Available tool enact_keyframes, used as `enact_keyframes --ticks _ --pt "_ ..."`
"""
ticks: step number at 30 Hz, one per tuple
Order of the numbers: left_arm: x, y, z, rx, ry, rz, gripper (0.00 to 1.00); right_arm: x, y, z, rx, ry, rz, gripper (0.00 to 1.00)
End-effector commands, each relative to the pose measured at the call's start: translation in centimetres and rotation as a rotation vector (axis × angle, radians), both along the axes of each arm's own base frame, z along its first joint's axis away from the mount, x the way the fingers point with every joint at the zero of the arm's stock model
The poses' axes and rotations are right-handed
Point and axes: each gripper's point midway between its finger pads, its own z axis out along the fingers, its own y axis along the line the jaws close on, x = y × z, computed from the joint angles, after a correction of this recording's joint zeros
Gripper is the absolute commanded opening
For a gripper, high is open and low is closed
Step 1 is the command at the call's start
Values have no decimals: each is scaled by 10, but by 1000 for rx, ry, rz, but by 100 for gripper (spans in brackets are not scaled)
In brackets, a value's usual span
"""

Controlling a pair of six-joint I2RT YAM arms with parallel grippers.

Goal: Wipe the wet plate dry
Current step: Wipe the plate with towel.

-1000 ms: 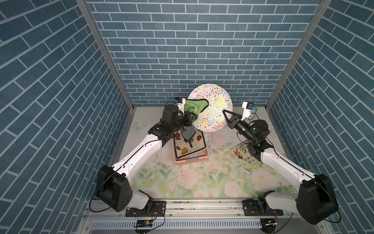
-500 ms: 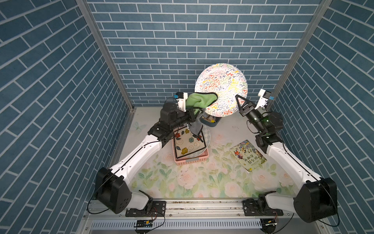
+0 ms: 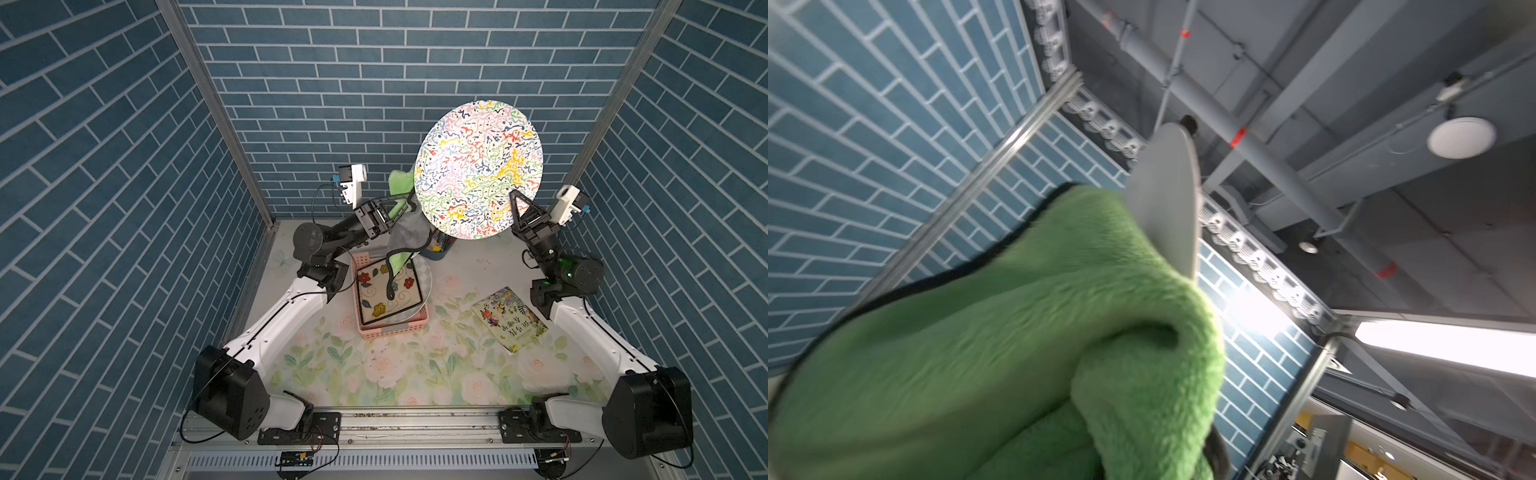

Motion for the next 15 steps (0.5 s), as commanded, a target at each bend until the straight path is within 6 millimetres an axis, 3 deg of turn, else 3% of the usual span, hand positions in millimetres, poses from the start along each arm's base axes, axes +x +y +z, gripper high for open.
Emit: enact_keyframes --ticks 1,6,12,15 --pt "-47 8 45 -109 -167 -106 0 -37 7 29 21 -158 116 0" --pt "-50 5 59 -196 -180 -165 0 -49 34 29 -24 -202 230 0" --pt "-65 -16 66 -292 -202 -291 0 -68 67 28 0 -245 376 0" --pt "-78 -29 68 -330 -208 -367 0 -56 66 34 24 -227 363 0"
